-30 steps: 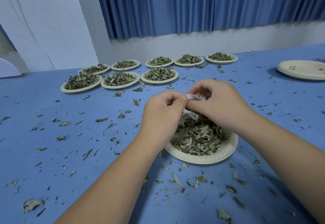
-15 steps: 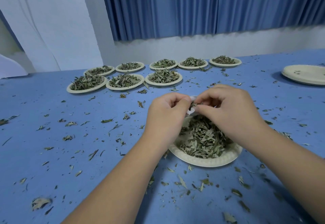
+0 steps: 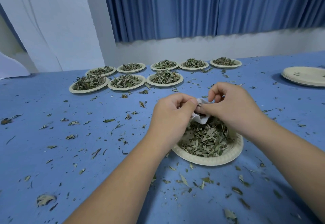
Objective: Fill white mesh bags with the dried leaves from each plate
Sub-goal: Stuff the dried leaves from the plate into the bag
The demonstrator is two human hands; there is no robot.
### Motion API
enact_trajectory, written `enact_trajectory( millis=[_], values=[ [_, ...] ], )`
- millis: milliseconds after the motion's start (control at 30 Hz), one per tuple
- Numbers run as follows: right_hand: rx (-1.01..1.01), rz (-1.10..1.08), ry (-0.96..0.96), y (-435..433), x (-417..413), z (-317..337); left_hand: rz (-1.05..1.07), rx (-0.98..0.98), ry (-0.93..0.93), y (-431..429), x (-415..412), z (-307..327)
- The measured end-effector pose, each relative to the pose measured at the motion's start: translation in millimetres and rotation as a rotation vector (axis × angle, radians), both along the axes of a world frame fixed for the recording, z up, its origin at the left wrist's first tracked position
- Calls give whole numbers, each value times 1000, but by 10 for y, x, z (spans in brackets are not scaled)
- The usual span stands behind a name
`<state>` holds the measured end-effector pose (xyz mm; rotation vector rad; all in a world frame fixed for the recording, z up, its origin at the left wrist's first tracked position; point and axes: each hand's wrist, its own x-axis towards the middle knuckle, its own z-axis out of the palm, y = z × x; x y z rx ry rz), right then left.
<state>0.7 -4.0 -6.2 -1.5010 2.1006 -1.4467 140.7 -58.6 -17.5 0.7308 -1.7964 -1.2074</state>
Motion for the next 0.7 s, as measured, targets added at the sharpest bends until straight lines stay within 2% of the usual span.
enact_trajectory(
  millis=[233, 333, 533, 700],
  values=[
    [226, -39, 269, -190, 47, 150, -57, -33, 5, 10, -22, 5],
    [177, 2, 284, -186, 85, 127, 18, -37, 27, -42, 12, 6],
    [32, 123, 81, 8, -1, 139, 147, -15, 57, -198, 61, 8],
    [-48, 124, 342, 175, 83, 181, 203, -45, 96, -278, 123, 21]
  ],
)
